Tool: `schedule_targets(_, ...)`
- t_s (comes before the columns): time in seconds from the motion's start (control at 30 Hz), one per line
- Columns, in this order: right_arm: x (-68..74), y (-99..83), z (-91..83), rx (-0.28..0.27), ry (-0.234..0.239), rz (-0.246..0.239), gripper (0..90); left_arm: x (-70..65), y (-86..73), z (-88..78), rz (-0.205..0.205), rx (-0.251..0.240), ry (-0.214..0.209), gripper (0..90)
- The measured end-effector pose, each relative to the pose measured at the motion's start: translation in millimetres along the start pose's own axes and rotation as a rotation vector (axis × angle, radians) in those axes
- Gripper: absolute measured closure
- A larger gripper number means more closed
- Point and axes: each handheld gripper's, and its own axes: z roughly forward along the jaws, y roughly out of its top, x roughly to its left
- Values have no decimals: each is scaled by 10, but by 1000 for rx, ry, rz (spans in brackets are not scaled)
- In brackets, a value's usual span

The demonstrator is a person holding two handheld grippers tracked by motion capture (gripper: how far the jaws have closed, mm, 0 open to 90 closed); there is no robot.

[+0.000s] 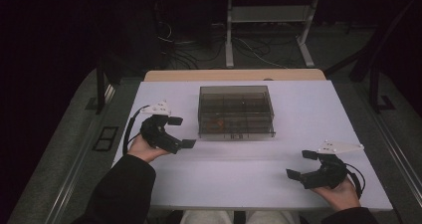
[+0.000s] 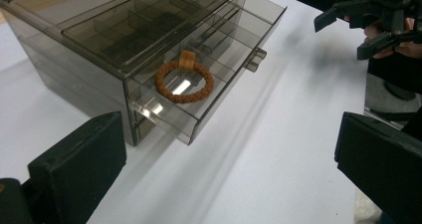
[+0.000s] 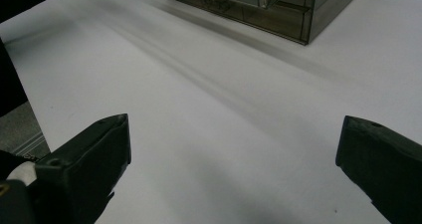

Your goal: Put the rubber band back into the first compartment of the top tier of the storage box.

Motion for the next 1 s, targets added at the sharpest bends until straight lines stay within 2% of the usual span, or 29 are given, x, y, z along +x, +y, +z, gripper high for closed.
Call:
schedule_targets(0.43,3,0,4,1,0,-1,1,-45,-264,3,-27,-30,13,0)
schedule_targets(1.0,8,-1,5,4,0,2,1,-114,-596,121,-71,-47,5,0)
